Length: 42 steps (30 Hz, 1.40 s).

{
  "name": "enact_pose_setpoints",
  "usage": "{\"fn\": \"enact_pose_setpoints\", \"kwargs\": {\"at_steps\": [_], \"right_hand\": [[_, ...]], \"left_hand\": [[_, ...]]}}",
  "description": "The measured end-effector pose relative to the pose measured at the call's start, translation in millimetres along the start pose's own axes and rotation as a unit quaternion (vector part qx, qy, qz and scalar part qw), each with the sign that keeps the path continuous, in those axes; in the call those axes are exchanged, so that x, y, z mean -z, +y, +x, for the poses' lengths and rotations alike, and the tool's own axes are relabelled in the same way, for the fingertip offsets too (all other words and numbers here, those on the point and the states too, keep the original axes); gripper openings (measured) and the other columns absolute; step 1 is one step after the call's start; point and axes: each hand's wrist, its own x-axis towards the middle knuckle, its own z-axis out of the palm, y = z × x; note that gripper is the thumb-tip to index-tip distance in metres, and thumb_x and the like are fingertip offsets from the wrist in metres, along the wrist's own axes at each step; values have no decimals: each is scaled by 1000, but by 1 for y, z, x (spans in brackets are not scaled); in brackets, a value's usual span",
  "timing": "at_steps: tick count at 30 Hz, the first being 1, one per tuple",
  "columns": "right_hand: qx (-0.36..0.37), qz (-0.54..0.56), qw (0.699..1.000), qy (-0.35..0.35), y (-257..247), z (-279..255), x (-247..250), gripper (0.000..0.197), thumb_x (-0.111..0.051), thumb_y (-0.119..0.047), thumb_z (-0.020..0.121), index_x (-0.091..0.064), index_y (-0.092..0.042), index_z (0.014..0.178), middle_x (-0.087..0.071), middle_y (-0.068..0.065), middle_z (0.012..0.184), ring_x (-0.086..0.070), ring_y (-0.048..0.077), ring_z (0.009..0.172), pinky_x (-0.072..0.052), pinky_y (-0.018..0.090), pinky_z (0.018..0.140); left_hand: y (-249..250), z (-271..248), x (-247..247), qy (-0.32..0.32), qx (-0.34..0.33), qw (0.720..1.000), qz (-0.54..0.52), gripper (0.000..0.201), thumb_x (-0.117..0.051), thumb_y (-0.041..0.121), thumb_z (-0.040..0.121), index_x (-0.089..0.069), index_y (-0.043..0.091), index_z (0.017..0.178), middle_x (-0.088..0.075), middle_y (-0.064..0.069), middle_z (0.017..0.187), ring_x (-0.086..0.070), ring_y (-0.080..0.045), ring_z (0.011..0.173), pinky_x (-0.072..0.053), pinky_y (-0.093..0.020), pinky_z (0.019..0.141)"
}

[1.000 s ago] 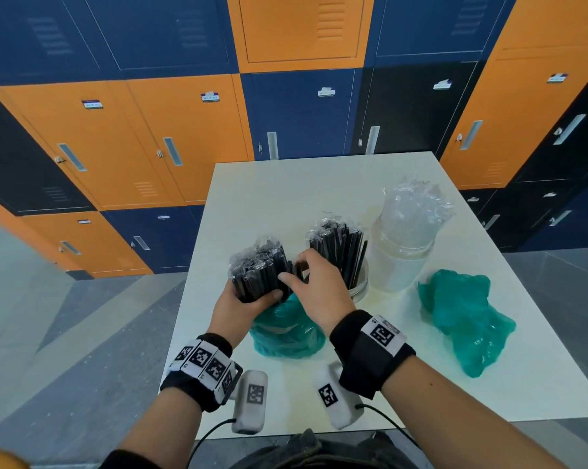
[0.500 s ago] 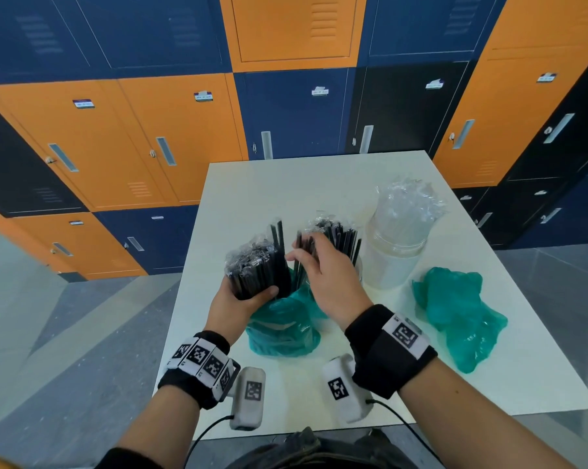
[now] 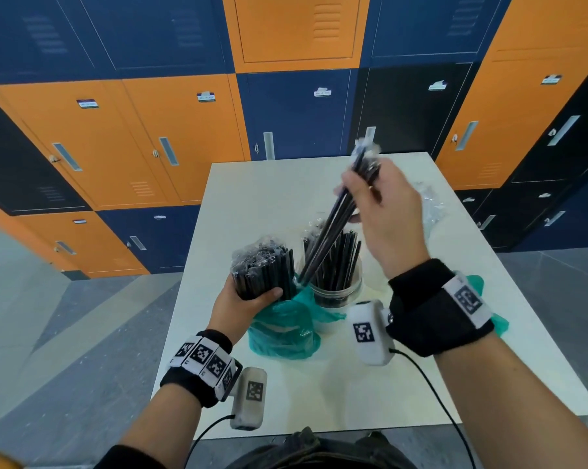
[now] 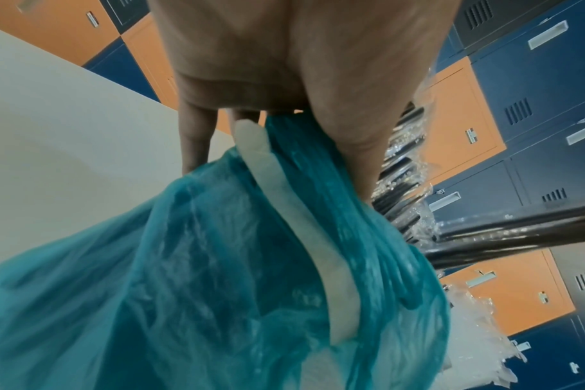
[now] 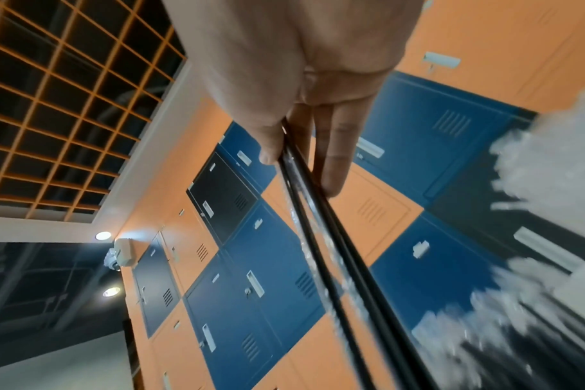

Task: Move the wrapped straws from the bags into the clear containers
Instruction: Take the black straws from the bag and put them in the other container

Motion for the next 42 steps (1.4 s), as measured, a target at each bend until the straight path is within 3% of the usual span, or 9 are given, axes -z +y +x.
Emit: {"fn": "enact_pose_setpoints", "kwargs": {"at_steps": [4, 10, 17, 22, 25, 30, 33, 37, 42], "right_hand": [[43, -79, 994, 60, -2, 11, 17, 20, -52, -35, 98, -54, -16, 105, -68, -10, 85, -64, 6, 77, -56, 32, 70], [-36, -189, 980, -45, 55, -7, -2, 28, -56, -39, 95, -58, -12, 104, -58, 2, 98, -55, 18, 88, -47, 32, 81], [-92, -255, 952, -140, 99, -40, -28, 26, -61, -36, 93, -52, -12, 85, -44, -3, 82, -45, 18, 79, -26, 23, 66], [-120, -170, 973, -100, 98, -36, -29, 39, -68, -19, 88, -55, -13, 125, -56, 4, 124, -55, 20, 110, -39, 24, 97], [-128, -139, 978, -88, 101, -38, -32, 45, -70, -8, 83, -50, -23, 120, -55, 1, 115, -59, 15, 82, -50, 29, 84], [-106, -84, 991, -1, 93, -48, -37, 52, -71, -4, 80, -43, -26, 117, -40, -2, 120, -58, 10, 69, -45, 12, 68], [-37, -101, 993, 41, 79, -54, -44, 37, -70, -11, 81, -47, -20, 109, -37, -5, 113, -52, 1, 75, -44, 10, 69], [15, -111, 993, -33, 69, -62, -59, 14, -65, -17, 85, -56, -23, 95, -44, -12, 102, -54, 4, 79, -49, 25, 78], [45, -93, 994, -44, 68, -71, -71, 19, -63, -7, 87, -51, -17, 98, -36, -9, 111, -55, 6, 75, -51, 19, 73]], "left_hand": [[0, 1, -1, -1, 2, 1000, -4, 59, -86, 33, 70, -51, 28, 117, -61, 17, 100, -59, -10, 95, -44, -16, 72], [0, 3, -2, 1, 4, 1000, -2, 62, -86, 35, 69, -52, 26, 120, -63, 14, 104, -60, -7, 94, -44, -18, 74], [-2, 6, -3, 3, 6, 1000, -2, 63, -87, 37, 68, -54, 26, 120, -65, 15, 105, -62, -7, 97, -46, -20, 79], [-3, 6, -1, 3, 6, 1000, -1, 63, -87, 39, 67, -54, 25, 120, -65, 15, 104, -62, -6, 96, -47, -20, 77], [-4, 6, -1, 3, 6, 1000, -3, 64, -87, 40, 66, -55, 26, 119, -66, 16, 104, -62, -4, 96, -47, -21, 78], [-4, 5, 0, 0, 7, 1000, -7, 62, -87, 39, 67, -55, 26, 118, -65, 16, 103, -62, -4, 96, -48, -22, 79], [-5, 4, 1, 0, 9, 1000, -12, 62, -87, 37, 67, -55, 25, 119, -65, 16, 102, -62, -5, 96, -48, -21, 78], [-8, 5, 1, 2, 7, 1000, -14, 64, -88, 38, 65, -57, 23, 120, -67, 12, 105, -64, -9, 98, -50, -26, 81], [-8, 2, 2, -5, 1, 1000, -11, 64, -88, 39, 65, -58, 24, 119, -69, 11, 106, -64, -8, 98, -50, -24, 79]]}}
